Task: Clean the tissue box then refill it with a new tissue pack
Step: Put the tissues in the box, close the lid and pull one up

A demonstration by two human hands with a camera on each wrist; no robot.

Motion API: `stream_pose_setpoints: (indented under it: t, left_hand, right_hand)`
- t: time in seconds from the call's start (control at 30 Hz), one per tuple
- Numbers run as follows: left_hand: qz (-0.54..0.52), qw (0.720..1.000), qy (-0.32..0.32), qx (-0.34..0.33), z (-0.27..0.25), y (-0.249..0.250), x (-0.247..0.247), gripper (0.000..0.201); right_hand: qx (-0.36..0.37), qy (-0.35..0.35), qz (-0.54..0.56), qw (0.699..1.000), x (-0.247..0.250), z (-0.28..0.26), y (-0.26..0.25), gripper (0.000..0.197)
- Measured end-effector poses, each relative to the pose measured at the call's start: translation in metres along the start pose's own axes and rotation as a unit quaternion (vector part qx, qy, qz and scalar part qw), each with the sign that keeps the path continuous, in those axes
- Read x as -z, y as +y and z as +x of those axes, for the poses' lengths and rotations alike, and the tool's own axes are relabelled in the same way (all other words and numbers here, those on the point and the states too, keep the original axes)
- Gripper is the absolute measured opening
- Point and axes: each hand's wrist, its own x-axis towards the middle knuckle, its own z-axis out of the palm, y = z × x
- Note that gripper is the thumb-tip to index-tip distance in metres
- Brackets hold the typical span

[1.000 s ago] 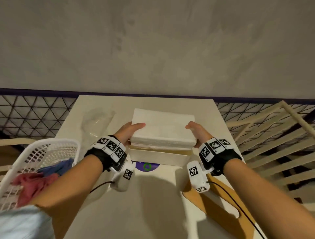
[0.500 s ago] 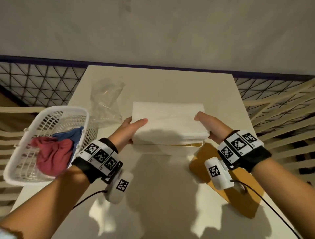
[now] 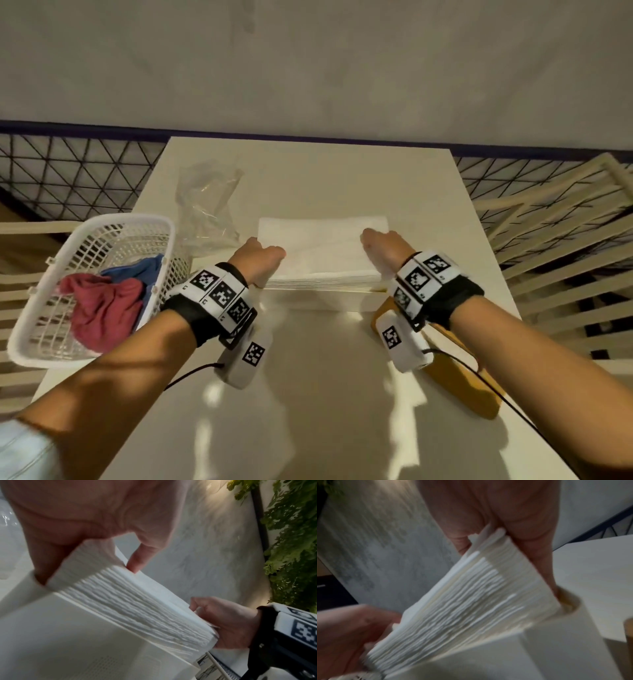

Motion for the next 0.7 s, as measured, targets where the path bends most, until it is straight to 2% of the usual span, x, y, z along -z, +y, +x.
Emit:
stream_pose_setpoints:
  t: [0.07, 0.13, 0.17, 0.2, 0.23, 0.27, 0.37, 0.43, 0.53, 0.6, 0.63, 0.7]
  left_hand:
    - [0.04, 0.999, 0.016, 0.011, 0.001, 0.004, -0.006, 0.064]
    - [0.083, 0.996, 0.035, 0.009, 0.006, 0.005, -0.012, 0.059]
    - [0.104, 0.994, 0.046, 0.001, 0.007, 0.006, -0.014, 0.057]
    - [0.12, 0.992, 0.049, -0.005, 0.006, 0.005, -0.017, 0.057]
    - [0.133, 0.99, 0.039, 0.0, 0.006, 0.004, -0.018, 0.06]
    - [0.143, 0.989, 0.026, 0.002, 0.006, 0.003, -0.02, 0.063]
    - [0.178, 0.984, 0.006, 0.0, 0.003, 0.0, -0.019, 0.066]
    - [0.229, 0.973, -0.002, -0.019, 0.001, 0.001, -0.011, 0.06]
    - [0.276, 0.956, 0.037, -0.094, -0.007, 0.003, 0.006, 0.044]
    - [0.3, 0.937, 0.08, -0.158, -0.015, 0.002, 0.015, 0.044]
    - [0.33, 0.919, 0.089, -0.195, -0.019, 0.0, 0.018, 0.046]
    - [0.414, 0.871, 0.06, -0.258, -0.02, -0.007, 0.017, 0.046]
  right_hand:
    - [-0.012, -0.006, -0.003, 1.0, -0.013, 0.007, 0.005, 0.037]
    - [-0.039, -0.002, 0.049, 0.998, -0.021, 0.006, 0.007, 0.047]
    - [-0.063, 0.002, 0.079, 0.995, -0.023, 0.004, 0.003, 0.046]
    - [-0.069, -0.005, 0.105, 0.992, -0.022, 0.0, 0.003, 0.029]
    - [-0.078, -0.002, 0.145, 0.986, -0.023, 0.003, 0.005, 0.06]
    - [-0.082, -0.006, 0.157, 0.984, -0.024, 0.002, 0.004, 0.073]
    - [-0.083, -0.012, 0.109, 0.99, -0.027, 0.005, 0.006, 0.081]
    - [-0.074, -0.016, 0.082, 0.994, -0.026, -0.002, 0.003, 0.084]
    - [-0.042, 0.001, 0.063, 0.997, -0.019, -0.014, 0.001, 0.076]
    - [0.007, 0.037, 0.027, 0.999, -0.014, -0.028, -0.001, 0.069]
    - [0.042, 0.055, -0.005, 0.998, -0.013, -0.033, -0.001, 0.067]
    - [0.12, 0.057, -0.09, 0.987, -0.017, -0.042, -0.004, 0.059]
